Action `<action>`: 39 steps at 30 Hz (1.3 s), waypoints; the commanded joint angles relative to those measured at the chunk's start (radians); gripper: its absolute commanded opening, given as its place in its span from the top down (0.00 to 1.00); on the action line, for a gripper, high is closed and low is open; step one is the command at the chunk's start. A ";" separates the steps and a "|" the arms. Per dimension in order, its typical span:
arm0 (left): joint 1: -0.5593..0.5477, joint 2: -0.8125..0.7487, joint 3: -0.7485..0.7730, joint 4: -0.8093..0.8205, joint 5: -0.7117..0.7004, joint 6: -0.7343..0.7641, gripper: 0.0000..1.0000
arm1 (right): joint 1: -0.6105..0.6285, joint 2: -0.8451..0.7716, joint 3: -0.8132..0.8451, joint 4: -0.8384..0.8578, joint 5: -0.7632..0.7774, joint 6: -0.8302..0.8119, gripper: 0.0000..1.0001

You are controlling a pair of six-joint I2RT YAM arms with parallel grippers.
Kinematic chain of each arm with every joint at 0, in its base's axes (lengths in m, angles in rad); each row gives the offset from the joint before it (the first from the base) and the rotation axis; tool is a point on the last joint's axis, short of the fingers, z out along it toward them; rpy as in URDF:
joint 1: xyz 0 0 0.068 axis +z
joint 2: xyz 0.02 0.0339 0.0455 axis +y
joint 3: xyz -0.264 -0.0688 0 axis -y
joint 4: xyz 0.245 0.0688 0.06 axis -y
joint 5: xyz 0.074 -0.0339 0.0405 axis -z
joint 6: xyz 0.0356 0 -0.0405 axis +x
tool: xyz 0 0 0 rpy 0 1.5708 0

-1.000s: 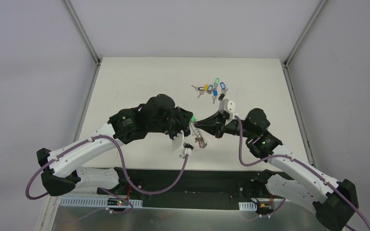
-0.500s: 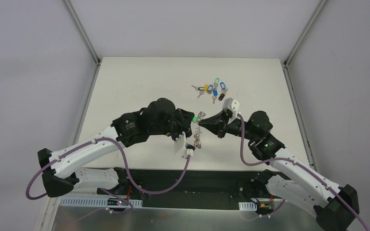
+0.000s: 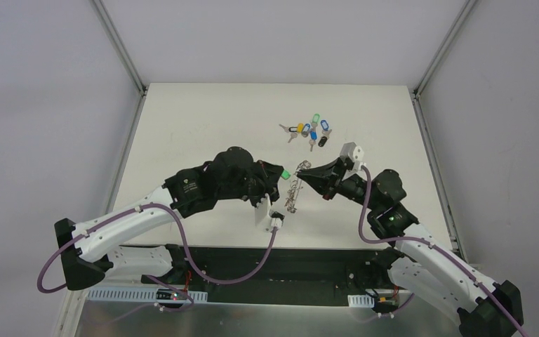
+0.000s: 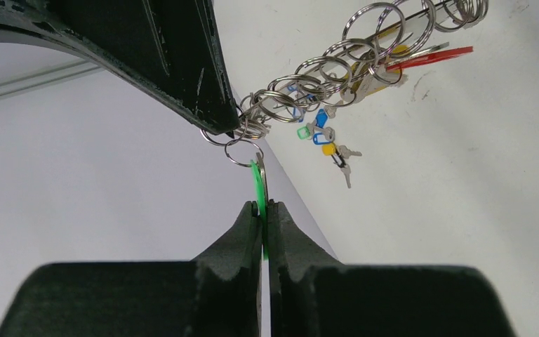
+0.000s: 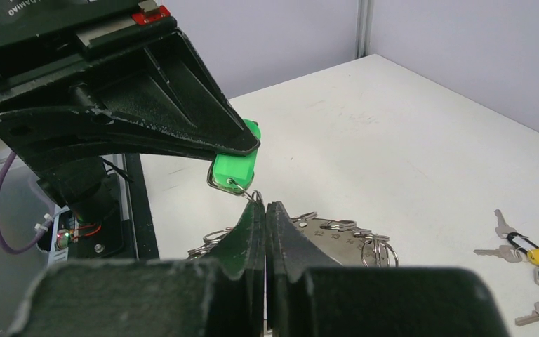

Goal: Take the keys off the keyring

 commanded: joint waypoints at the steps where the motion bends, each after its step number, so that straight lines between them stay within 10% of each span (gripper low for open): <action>1: 0.023 -0.021 -0.017 -0.090 0.019 -0.046 1.00 | -0.046 -0.020 0.017 0.161 0.097 0.041 1.00; 11: 0.023 0.059 -0.010 -0.039 0.071 -0.073 1.00 | -0.040 0.158 0.069 0.387 -0.022 0.270 1.00; 20: 0.028 0.061 -0.031 -0.010 0.073 -0.147 1.00 | -0.036 0.074 0.027 0.300 0.195 0.193 1.00; 31: 0.101 0.045 -0.131 0.308 0.111 -0.784 1.00 | -0.037 -0.125 0.043 -0.041 0.661 -0.037 1.00; 39: 0.273 0.288 -0.172 0.778 0.087 -1.785 1.00 | -0.038 -0.200 0.106 -0.250 0.773 -0.138 1.00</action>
